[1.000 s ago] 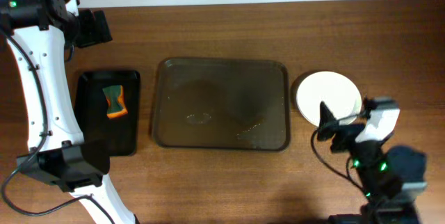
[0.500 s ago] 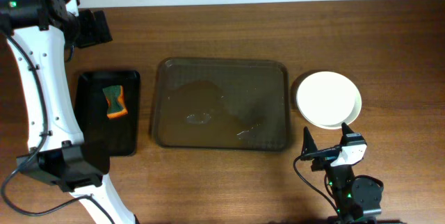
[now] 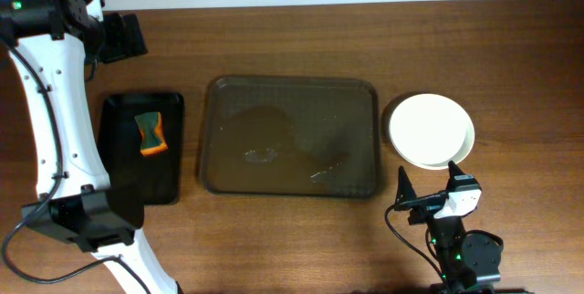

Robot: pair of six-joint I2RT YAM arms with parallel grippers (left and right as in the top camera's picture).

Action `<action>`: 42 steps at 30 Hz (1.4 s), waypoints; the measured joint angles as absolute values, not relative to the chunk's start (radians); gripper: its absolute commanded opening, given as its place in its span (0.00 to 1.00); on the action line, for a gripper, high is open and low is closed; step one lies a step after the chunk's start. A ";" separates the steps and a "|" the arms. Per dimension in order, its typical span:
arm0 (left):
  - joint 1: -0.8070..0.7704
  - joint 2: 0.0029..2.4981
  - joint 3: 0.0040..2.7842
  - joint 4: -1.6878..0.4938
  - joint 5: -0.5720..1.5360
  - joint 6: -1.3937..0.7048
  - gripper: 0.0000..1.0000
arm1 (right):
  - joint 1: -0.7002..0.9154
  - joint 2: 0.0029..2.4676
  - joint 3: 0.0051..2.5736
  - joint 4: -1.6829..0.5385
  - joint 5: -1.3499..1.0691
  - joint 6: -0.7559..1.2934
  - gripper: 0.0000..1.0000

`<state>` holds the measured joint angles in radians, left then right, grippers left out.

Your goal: Clean dirty plates on tray and stack at the side

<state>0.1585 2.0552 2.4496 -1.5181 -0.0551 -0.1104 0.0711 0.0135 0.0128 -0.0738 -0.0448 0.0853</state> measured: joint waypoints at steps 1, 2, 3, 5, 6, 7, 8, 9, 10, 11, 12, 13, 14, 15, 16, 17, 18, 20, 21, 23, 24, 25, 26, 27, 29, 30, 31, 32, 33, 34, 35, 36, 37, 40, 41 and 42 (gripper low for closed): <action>0.159 2.055 2.450 -1.518 -0.056 -0.110 1.00 | 0.071 0.014 0.013 -0.074 -0.045 0.085 0.98; 0.159 2.055 2.450 -1.518 -0.055 -0.110 1.00 | 0.071 0.014 0.013 -0.074 -0.045 0.086 0.98; 0.159 2.055 2.450 -1.518 -0.055 -0.110 1.00 | 0.071 0.014 0.013 -0.074 -0.045 0.086 0.98; 0.159 2.055 2.450 -1.518 -0.055 -0.110 1.00 | 0.071 0.014 0.013 -0.074 -0.045 0.085 0.98; 0.159 2.052 2.449 -1.518 -0.056 -0.110 0.99 | 0.071 0.014 0.013 -0.074 -0.045 0.085 0.98; 0.159 2.046 2.447 -1.517 -0.055 -0.110 0.99 | 0.071 0.014 0.013 -0.074 -0.045 0.084 0.98; 0.159 1.991 2.405 -1.520 -0.056 -0.110 1.00 | 0.071 0.014 0.013 -0.074 -0.045 0.084 0.98; 0.159 1.937 2.357 -1.492 -0.058 -0.110 1.00 | 0.071 0.014 0.013 -0.074 -0.045 0.083 0.98; 0.160 1.855 2.285 -1.477 -0.060 -0.110 1.00 | 0.071 0.014 0.013 -0.074 -0.045 0.083 0.98; 0.160 1.778 2.218 -1.425 -0.062 -0.110 1.00 | 0.071 0.014 0.013 -0.073 -0.045 0.083 0.98; 0.159 1.646 2.079 -1.302 -0.063 -0.110 1.00 | 0.071 0.014 0.013 -0.074 -0.045 0.083 0.98; 0.160 1.555 1.967 -1.197 -0.064 -0.111 0.99 | 0.071 0.014 0.013 -0.074 -0.045 0.083 0.98; 0.160 1.444 1.809 -1.043 -0.065 -0.112 1.00 | 0.071 0.013 0.013 -0.073 -0.045 0.083 0.98; 0.160 1.396 1.740 -1.001 -0.062 -0.114 0.99 | 0.071 0.012 0.013 -0.073 -0.045 0.082 0.98; 0.157 1.241 1.471 -0.769 -0.064 -0.115 1.00 | 0.071 0.012 0.013 -0.074 -0.045 0.083 0.98; 0.152 1.161 1.316 -0.628 -0.063 -0.114 1.00 | 0.071 0.012 0.013 -0.074 -0.045 0.083 0.99; 0.135 1.051 1.113 -0.527 -0.062 -0.113 1.00 | 0.071 0.012 0.013 -0.074 -0.045 0.083 0.98; 0.111 0.894 0.853 -0.319 -0.051 -0.096 0.99 | 0.072 0.011 0.013 -0.073 -0.045 0.083 0.98; 0.107 0.821 0.757 -0.259 -0.036 -0.076 0.99 | 0.072 0.011 0.013 -0.073 -0.044 0.083 0.98; 0.107 0.654 0.572 -0.140 0.004 -0.013 0.99 | 0.072 0.011 0.013 -0.073 -0.044 0.082 0.98; 0.107 0.583 0.493 -0.088 0.026 0.024 1.00 | 0.072 0.011 0.013 -0.074 -0.045 0.083 0.99; 0.104 0.518 0.421 -0.062 0.040 0.057 0.99 | 0.072 0.011 0.013 -0.074 -0.044 0.082 0.98; 0.100 0.473 0.372 -0.050 0.051 0.086 1.00 | 0.072 0.010 0.013 -0.073 -0.045 0.083 0.98; 0.090 0.410 0.305 -0.027 0.061 0.123 1.00 | 0.072 0.010 0.013 -0.073 -0.044 0.082 0.98; 0.077 0.319 0.226 -0.014 0.071 0.171 1.00 | 0.072 0.010 0.013 -0.073 -0.044 0.082 0.98; 0.072 0.271 0.191 -0.014 0.073 0.191 1.00 | 0.072 0.010 0.013 -0.073 -0.044 0.083 0.98; 0.068 0.237 0.167 -0.013 0.075 0.202 0.99 | 0.072 0.010 0.013 -0.073 -0.044 0.082 0.98; 0.066 0.196 0.138 -0.013 0.076 0.214 1.00 | 0.072 0.010 0.013 -0.074 -0.044 0.082 0.98; 0.067 0.154 0.107 -0.012 0.078 0.225 0.99 | 0.072 0.010 0.013 -0.073 -0.045 0.083 0.98; 0.067 0.139 0.092 -0.011 0.079 0.229 0.99 | 0.072 0.010 0.013 -0.074 -0.045 0.082 0.98; 0.067 0.116 0.068 -0.010 0.079 0.237 1.00 | 0.072 0.010 0.013 -0.074 -0.045 0.082 0.98; 0.067 0.094 0.045 -0.014 0.079 0.241 0.99 | 0.072 0.010 0.013 -0.074 -0.045 0.083 0.98; 0.066 0.070 0.028 -0.051 0.079 0.244 0.99 | 0.072 0.010 0.013 -0.073 -0.045 0.083 0.98; 0.066 0.020 0.014 -0.070 0.079 0.244 1.00 | 0.072 0.010 0.013 -0.074 -0.044 0.082 0.98; 0.066 0.015 0.014 -0.070 0.079 0.244 0.99 | 0.072 0.010 0.013 -0.074 -0.044 0.083 0.98; 0.066 0.015 0.014 -0.070 0.079 0.244 0.99 | 0.072 0.010 0.013 -0.074 -0.045 0.083 0.98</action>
